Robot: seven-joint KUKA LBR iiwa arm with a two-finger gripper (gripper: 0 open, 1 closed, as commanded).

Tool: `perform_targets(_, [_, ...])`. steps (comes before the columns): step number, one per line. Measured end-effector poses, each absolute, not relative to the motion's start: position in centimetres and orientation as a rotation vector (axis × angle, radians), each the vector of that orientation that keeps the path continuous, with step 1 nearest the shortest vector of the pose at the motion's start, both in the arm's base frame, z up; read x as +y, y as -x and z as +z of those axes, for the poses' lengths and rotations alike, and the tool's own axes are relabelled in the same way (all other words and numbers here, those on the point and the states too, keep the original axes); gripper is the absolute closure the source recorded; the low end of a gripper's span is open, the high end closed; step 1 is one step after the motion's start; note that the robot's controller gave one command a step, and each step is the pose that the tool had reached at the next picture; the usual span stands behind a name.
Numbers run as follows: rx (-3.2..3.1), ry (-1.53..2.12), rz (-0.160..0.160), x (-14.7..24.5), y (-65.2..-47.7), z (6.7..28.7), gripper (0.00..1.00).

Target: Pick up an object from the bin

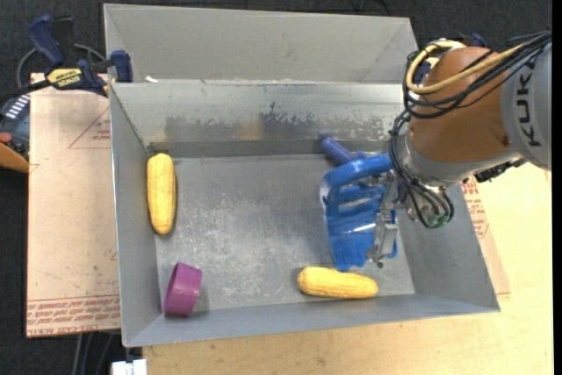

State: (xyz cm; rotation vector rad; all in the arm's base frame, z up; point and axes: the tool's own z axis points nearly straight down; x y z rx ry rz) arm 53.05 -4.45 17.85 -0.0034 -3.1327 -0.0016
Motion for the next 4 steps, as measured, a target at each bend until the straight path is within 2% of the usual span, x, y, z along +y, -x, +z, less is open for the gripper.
perform_targets(1, [-3.14, 0.0, -0.001, -4.4, -53.2, 18.3, 0.0])
perform_targets(2, [-3.143, -0.286, 0.0, -3.9, -50.3, 10.3, 0.0])
perform_targets(3, [-3.147, -0.107, -0.003, -2.5, -48.7, 10.8, 0.0])
perform_targets(4, [-3.14, -0.329, -0.001, 0.0, -51.3, 9.9, 0.0])
